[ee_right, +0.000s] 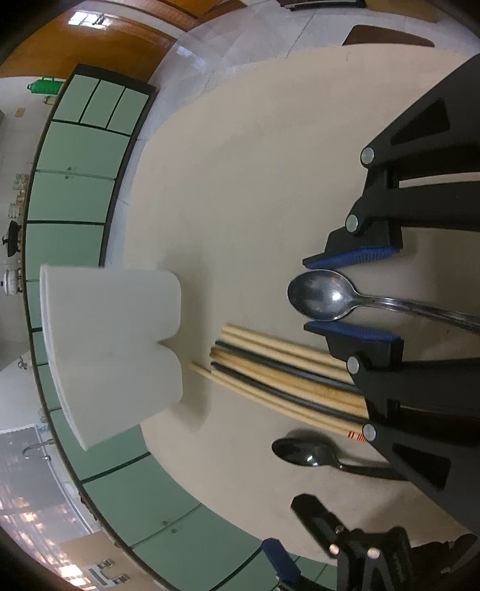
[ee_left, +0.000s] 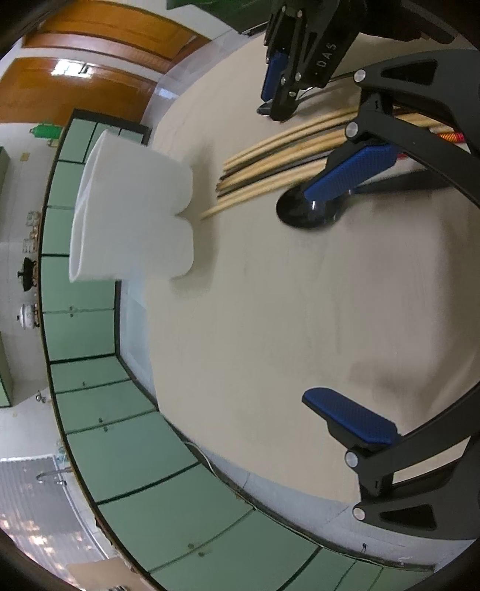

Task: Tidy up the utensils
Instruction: 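Move the right tool to the metal spoon while the left tool approaches the black spoon, then close the right tool on the metal spoon while the left tool grasps the black spoon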

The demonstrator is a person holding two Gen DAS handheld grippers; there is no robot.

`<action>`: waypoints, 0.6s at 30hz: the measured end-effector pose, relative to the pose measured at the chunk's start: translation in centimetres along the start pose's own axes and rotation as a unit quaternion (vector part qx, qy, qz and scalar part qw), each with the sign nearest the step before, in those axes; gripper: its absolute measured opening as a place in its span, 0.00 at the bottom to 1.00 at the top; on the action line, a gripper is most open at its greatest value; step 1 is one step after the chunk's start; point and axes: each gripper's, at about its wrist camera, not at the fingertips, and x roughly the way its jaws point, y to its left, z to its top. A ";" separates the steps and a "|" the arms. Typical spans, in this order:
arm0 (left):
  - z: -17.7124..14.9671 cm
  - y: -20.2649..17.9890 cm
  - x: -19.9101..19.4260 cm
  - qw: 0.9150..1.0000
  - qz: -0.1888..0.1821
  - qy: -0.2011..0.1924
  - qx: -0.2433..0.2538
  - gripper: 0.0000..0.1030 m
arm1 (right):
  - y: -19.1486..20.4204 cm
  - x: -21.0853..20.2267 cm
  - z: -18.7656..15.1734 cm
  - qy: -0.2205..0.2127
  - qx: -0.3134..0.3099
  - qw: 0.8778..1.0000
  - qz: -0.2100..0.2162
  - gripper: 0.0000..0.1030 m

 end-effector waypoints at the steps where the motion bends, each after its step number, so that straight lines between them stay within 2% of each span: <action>1: 0.0 -0.3 0.2 1.000 -0.003 0.001 0.001 0.95 | -0.3 -0.1 0.0 -0.001 0.002 1.000 0.000 0.27; 7: 0.6 -2.8 2.1 1.000 -0.006 0.014 0.007 0.95 | -1.1 -0.3 0.0 -0.005 0.002 1.000 0.000 0.27; 18: 1.0 -3.3 4.5 0.999 -0.001 0.041 -0.002 0.95 | -1.5 0.0 -0.4 -0.012 -0.002 1.000 0.008 0.28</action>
